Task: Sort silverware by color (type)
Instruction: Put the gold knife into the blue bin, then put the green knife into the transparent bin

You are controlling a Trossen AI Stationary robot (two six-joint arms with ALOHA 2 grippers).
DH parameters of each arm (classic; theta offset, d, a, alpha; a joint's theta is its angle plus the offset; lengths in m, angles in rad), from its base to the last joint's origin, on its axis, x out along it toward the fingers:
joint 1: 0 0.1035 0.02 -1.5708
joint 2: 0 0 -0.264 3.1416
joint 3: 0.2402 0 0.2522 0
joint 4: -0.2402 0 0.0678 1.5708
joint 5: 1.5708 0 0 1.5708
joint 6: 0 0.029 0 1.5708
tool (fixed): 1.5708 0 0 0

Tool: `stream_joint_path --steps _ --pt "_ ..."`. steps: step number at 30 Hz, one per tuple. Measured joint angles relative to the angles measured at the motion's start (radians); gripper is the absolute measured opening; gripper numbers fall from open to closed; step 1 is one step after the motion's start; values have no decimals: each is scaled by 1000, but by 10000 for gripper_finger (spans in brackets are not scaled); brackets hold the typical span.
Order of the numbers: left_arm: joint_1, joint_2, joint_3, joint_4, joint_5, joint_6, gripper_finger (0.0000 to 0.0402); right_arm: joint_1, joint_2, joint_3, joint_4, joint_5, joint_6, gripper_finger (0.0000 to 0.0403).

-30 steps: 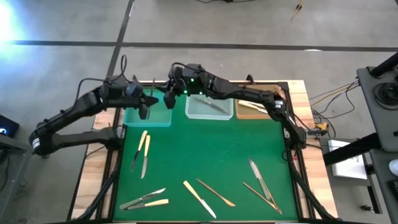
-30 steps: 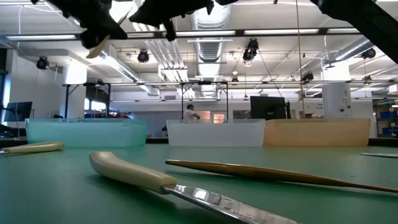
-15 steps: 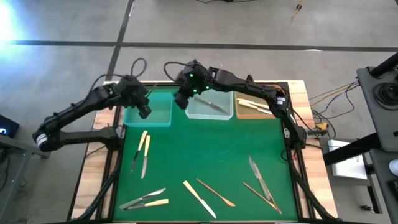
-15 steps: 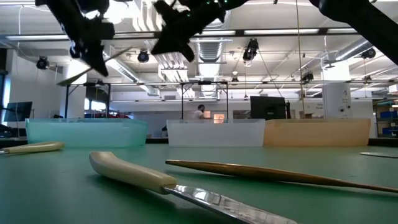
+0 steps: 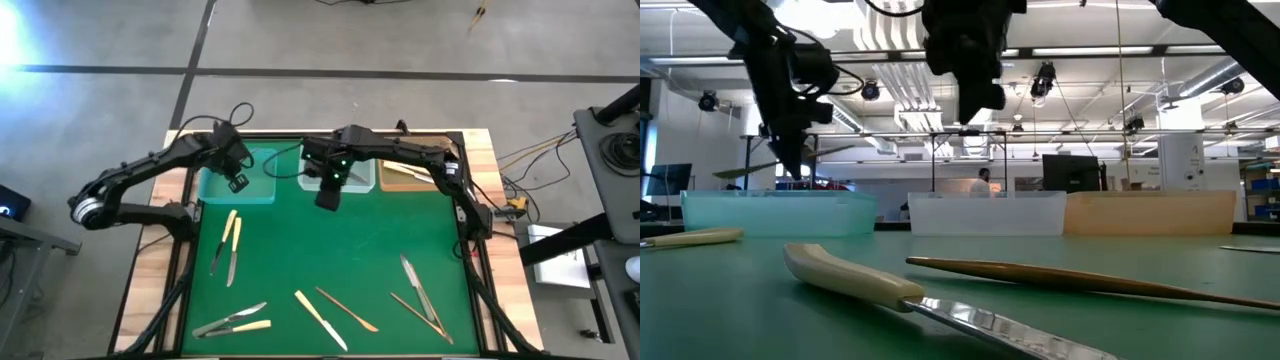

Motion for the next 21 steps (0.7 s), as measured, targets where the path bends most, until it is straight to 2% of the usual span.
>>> stream_joint_path --steps 3,7,10,13,16,19,21 --pt "0 38 33 1 0 29 17 14 0 0 -89 60 6 13" --pt "0 84 67 -2 0 42 41 40 0 0 -154 255 47 13" --pt "-1 113 87 -36 0 34 64 54 0 0 -183 304 47 13" --pt "-1 130 119 -103 3 31 85 59 0 -11 -196 241 30 13" --pt "-1 144 168 -219 64 27 100 58 0 -36 -195 92 5 13" --pt "-2 135 224 -278 223 5 108 58 0 -83 -196 -79 -26 13" --pt "-5 111 255 -280 377 -30 110 62 -9 -131 -196 -140 -31 13"
